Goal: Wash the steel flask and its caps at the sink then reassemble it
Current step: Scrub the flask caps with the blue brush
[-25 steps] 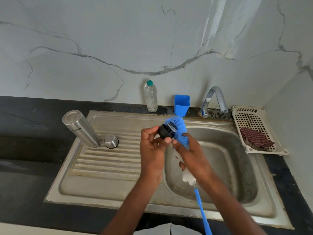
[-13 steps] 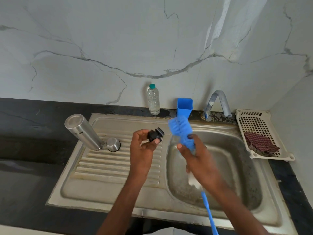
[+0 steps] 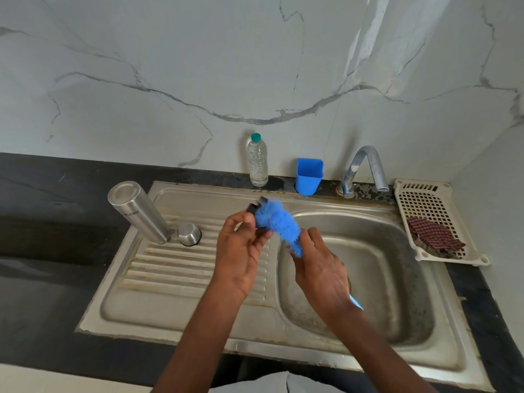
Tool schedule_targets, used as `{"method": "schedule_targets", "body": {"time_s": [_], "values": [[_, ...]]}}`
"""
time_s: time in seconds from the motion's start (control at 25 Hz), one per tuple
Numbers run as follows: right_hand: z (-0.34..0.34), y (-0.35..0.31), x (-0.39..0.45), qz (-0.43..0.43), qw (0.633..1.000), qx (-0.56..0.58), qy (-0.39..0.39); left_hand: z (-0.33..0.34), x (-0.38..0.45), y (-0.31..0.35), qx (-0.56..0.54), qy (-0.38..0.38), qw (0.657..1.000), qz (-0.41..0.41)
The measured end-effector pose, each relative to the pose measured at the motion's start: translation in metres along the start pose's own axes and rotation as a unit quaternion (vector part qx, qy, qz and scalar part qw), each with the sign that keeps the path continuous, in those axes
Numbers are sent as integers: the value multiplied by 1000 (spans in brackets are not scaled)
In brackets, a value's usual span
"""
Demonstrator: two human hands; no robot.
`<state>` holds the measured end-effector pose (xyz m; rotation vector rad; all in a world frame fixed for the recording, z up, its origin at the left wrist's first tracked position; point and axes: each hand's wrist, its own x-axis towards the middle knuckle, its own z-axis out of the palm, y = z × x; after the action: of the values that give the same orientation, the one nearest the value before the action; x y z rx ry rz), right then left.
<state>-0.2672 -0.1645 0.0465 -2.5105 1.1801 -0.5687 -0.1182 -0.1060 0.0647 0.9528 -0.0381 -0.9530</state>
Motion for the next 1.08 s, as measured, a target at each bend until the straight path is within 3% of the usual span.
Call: {"method": "schedule_targets", "body": {"time_s": [0.08,0.16,0.32,0.36,0.48,0.56,0.68,0.88,1.08], "values": [[10,11,-11,-4,1000,1,-25,-8,6,4,-42,28,997,-53],[18,17,-17,-2,998,48,-29,-18,8,-2,-6,50,997,-63],[23,18,-9,102,986,125,-48,-48,23,-7,107,75,991,20],[24,19,-8,118,983,124,-71,-57,32,-8,213,93,971,60],[24,18,-2,75,986,79,-130,-84,57,-16,521,127,833,135],[25,10,6,63,982,82,-156,-96,70,-21,605,109,776,142],[36,4,18,89,970,111,-196,-110,88,-23,670,80,727,127],[45,11,35,163,901,278,-290,-130,106,-26,688,67,716,103],[44,37,39,257,873,353,-219,-135,105,-28,698,39,708,105]]}}
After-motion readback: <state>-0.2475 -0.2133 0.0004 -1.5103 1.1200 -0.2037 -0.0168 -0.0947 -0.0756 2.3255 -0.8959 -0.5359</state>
